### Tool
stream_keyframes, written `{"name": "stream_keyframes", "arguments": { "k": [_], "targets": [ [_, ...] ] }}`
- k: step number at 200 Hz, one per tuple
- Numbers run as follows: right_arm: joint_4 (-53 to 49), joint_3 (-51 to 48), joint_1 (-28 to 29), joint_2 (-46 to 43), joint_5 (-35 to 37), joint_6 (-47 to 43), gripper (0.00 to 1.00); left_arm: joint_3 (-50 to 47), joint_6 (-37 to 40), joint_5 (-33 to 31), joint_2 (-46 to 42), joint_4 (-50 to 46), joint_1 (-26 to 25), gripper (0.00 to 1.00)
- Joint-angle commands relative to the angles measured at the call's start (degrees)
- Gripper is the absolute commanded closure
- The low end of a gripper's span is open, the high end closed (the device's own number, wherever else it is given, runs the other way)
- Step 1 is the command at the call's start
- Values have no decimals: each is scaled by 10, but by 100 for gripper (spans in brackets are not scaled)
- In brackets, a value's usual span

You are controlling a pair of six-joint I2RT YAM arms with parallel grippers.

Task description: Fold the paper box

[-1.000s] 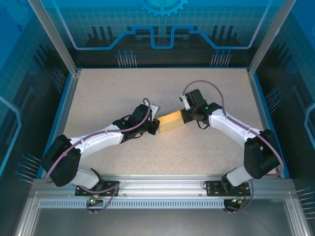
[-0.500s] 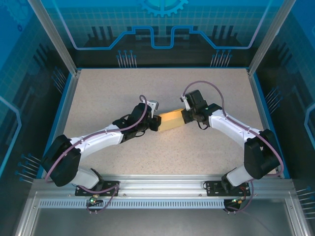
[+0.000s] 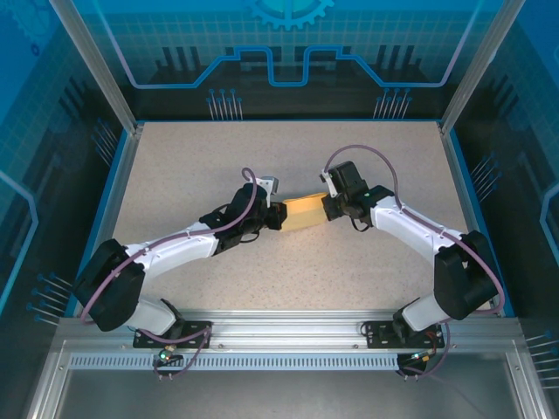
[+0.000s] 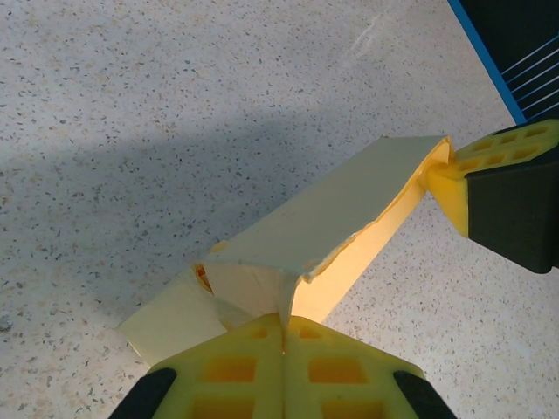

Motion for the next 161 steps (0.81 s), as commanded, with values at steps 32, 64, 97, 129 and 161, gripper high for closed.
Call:
{"name": "stream_keyframes", "arguments": {
  "k": [32, 64, 97, 129, 161],
  "targets": [
    [-7, -11, 22, -7, -24, 2, 99, -15, -31, 25, 3, 50, -1, 93],
    [-7, -13, 23, -6, -22, 0, 99, -18, -38, 24, 5, 56, 1, 93],
    [-6, -16, 23, -5, -20, 0, 99, -30, -55, 29, 10, 75, 8, 93],
    [-7, -16, 29, -3, -16, 0, 99, -33, -63, 31, 14, 85, 10, 93],
    [-10, -16, 33, -4, -9, 0, 99, -35, -68, 33, 21, 92, 11, 93]
  ]
}}
